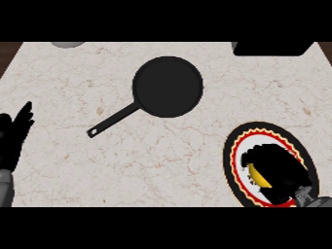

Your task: Pick the lemon from the plate and place it in the pan

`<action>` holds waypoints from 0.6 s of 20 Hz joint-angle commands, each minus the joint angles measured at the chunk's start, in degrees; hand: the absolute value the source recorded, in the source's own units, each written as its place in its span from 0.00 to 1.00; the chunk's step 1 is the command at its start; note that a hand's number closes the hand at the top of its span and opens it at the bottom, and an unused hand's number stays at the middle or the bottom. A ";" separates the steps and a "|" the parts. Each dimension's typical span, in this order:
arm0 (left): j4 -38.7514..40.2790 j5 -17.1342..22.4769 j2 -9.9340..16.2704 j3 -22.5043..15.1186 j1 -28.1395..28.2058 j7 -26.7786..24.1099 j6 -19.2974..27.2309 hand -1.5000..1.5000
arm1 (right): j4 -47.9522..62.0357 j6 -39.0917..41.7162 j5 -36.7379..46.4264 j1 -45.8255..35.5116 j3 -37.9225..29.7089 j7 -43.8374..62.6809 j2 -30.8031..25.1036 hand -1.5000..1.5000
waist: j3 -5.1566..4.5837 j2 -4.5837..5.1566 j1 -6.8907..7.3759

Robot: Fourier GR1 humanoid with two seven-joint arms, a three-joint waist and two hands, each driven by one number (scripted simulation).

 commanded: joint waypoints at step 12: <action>-0.61 -0.90 -0.87 2.04 -0.59 1.85 0.32 0.50 | 0.06 -5.60 3.90 6.36 -11.19 17.40 13.92 1.00 | 0.05 -0.15 -2.09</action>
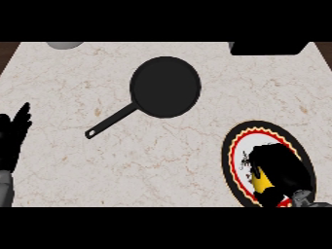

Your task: Pick the lemon from the plate and place it in the pan

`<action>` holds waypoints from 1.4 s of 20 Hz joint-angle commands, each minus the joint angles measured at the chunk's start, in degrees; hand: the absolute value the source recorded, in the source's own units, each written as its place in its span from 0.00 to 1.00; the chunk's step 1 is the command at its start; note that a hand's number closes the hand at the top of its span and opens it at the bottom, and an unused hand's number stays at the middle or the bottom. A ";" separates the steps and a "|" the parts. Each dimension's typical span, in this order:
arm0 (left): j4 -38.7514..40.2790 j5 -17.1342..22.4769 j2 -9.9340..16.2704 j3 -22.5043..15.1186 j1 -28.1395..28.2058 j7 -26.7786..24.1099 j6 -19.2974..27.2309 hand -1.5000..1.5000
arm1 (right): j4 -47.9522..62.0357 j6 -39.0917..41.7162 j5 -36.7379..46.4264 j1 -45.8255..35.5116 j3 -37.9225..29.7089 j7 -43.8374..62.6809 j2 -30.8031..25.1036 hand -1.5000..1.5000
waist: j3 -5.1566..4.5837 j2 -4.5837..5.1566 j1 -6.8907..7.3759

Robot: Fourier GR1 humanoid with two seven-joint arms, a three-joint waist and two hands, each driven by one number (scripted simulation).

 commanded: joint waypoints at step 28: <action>0.76 -2.18 -2.49 -1.42 -0.87 -1.10 0.12 0.50 | 11.79 -36.25 -1.09 -32.23 1.81 44.81 18.70 1.00 | 0.07 0.51 2.11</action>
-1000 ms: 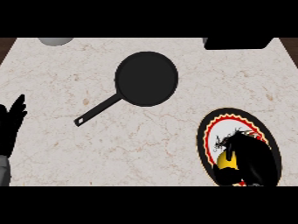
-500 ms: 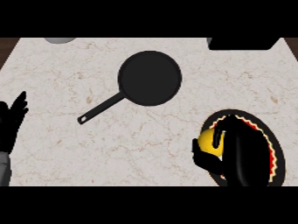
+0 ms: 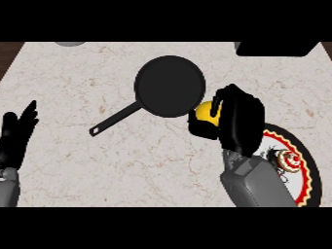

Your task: Pick the lemon from the plate and place it in the pan

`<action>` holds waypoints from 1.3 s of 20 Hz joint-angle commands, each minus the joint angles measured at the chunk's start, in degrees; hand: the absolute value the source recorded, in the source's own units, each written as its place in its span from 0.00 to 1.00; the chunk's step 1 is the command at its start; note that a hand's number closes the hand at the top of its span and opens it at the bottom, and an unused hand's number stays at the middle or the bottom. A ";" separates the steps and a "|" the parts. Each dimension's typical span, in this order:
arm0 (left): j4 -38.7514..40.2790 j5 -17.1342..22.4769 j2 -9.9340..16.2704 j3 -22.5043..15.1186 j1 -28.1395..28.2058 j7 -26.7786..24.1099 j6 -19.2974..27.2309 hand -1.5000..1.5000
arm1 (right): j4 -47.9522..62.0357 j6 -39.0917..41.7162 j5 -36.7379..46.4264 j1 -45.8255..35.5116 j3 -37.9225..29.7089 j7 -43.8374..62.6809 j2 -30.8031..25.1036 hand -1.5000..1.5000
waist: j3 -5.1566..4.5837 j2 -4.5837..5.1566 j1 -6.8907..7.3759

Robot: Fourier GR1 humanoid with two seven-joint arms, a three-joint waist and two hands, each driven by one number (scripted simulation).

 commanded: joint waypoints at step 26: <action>3.68 -1.17 -0.33 -1.53 -6.77 -1.20 -1.68 0.50 | 69.28 -31.38 -40.02 -34.43 -21.88 -31.03 0.04 0.00 | 0.20 2.73 6.20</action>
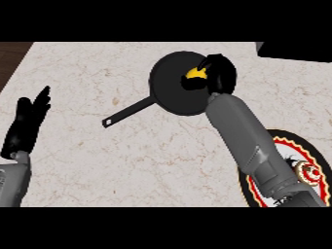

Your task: Pick the lemon from the plate and place it in the pan

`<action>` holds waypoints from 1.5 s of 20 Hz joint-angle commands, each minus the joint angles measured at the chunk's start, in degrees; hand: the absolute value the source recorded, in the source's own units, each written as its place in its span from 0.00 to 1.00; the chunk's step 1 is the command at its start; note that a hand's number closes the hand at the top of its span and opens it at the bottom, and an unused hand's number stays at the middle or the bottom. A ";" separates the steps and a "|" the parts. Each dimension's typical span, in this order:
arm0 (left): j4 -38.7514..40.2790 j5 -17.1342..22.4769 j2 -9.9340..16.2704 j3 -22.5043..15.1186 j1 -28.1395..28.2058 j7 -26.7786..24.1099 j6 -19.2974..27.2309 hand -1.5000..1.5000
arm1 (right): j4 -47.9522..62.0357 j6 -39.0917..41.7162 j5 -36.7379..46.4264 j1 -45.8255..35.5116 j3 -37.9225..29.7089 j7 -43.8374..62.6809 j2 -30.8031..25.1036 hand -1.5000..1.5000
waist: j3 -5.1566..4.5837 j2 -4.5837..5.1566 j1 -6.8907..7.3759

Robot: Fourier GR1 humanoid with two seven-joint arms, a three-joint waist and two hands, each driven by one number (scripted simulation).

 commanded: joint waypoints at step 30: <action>-0.47 2.36 2.44 4.27 5.69 -1.27 -1.54 0.50 | 0.63 -14.89 -28.13 4.06 -17.17 -37.69 -0.03 0.00 | -0.14 -2.27 -5.15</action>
